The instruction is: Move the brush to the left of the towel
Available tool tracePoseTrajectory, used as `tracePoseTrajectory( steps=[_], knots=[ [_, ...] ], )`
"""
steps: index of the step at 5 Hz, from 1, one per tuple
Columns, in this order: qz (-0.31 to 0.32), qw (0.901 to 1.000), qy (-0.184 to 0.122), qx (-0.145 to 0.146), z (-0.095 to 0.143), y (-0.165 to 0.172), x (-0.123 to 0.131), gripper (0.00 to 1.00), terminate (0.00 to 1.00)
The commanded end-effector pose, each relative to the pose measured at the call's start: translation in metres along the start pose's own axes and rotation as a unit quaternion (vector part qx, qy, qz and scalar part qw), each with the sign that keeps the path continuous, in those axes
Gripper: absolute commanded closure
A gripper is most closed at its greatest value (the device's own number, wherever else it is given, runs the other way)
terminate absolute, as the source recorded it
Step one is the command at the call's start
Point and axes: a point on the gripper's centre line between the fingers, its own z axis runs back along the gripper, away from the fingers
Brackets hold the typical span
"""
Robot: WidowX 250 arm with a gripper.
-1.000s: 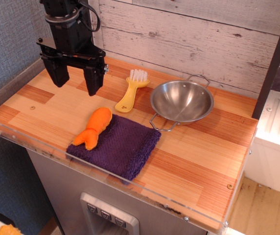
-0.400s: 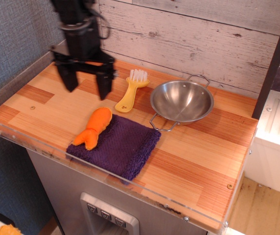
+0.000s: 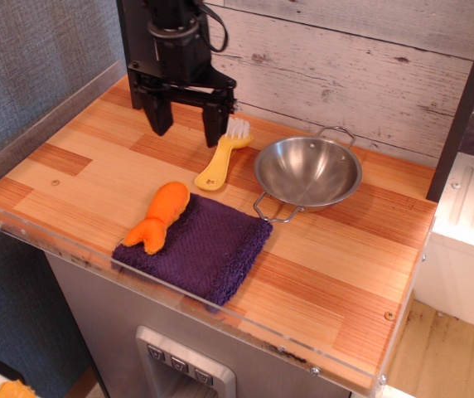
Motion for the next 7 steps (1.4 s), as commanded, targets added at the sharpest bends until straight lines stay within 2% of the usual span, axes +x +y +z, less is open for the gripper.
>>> tracePoseTrajectory(
  steps=[1,3,6,7],
  knots=[
    [0.009,0.9997,-0.010,0.019,-0.009,-0.005,0.021,0.00,0.00],
    [0.005,0.9998,-0.015,0.009,-0.017,-0.017,0.022,0.00,0.00],
    [0.012,0.9998,0.009,0.013,-0.036,-0.016,0.023,0.00,0.00],
    [0.014,0.9997,0.011,0.019,-0.037,-0.015,0.022,1.00,0.00]
  ],
)
